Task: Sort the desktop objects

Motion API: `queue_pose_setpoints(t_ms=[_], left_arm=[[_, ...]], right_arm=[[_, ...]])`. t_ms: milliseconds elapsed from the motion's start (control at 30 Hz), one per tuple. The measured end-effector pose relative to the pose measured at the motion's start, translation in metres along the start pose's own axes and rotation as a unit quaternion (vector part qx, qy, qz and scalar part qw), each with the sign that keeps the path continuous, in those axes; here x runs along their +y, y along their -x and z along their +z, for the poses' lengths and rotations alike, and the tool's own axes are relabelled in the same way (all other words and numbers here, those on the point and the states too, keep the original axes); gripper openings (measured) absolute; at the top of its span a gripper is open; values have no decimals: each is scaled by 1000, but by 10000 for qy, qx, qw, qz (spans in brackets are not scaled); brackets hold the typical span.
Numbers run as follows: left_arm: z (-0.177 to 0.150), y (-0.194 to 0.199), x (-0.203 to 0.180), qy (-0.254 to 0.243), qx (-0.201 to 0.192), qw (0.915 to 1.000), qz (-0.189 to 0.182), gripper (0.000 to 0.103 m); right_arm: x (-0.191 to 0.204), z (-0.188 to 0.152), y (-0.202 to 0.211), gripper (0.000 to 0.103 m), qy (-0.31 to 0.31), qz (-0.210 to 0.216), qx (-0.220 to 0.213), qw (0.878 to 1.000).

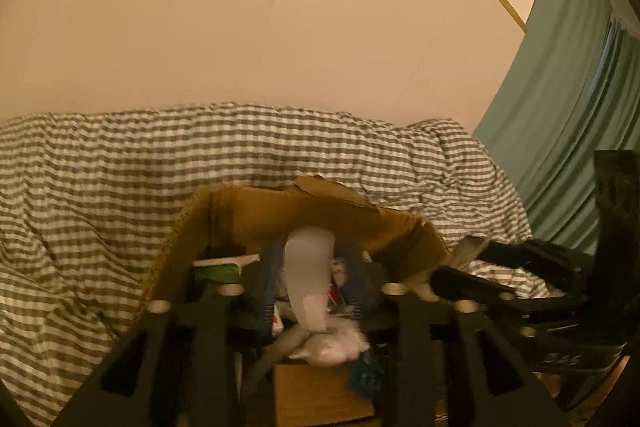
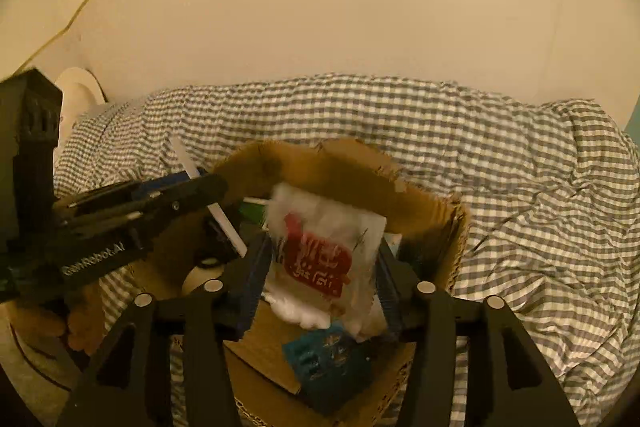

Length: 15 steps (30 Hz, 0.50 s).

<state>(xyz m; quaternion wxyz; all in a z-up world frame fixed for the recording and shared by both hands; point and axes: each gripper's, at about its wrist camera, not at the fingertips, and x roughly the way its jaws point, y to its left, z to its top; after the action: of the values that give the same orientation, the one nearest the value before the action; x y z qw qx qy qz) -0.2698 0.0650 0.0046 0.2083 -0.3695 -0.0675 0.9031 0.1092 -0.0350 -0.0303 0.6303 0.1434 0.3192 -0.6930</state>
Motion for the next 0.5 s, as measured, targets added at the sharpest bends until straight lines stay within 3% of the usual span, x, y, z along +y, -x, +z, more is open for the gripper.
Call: queue_pose_setpoints(t_ms=[33, 133, 333, 367, 500], left_arm=[[1, 4, 1, 38, -55, 10000, 17, 69], [5, 19, 4, 151, -244, 9995, 89, 82], [8, 68, -2, 96, -570, 9971, 494, 100], [6, 81, -5, 43, -683, 9959, 589, 101], [-2, 117, -14, -51, -933, 9920, 850, 103]], right_arm=[[0, 0, 3, 65, -14, -63, -37, 10000], [0, 2, 14, 68, -86, -169, -157, 9997], [9, -2, 54, 75, -110, -404, -559, 9976], [14, 1, 58, 78, 325, 249, -430, 9982], [21, -12, 102, 88, 305, 165, -827, 9960]])
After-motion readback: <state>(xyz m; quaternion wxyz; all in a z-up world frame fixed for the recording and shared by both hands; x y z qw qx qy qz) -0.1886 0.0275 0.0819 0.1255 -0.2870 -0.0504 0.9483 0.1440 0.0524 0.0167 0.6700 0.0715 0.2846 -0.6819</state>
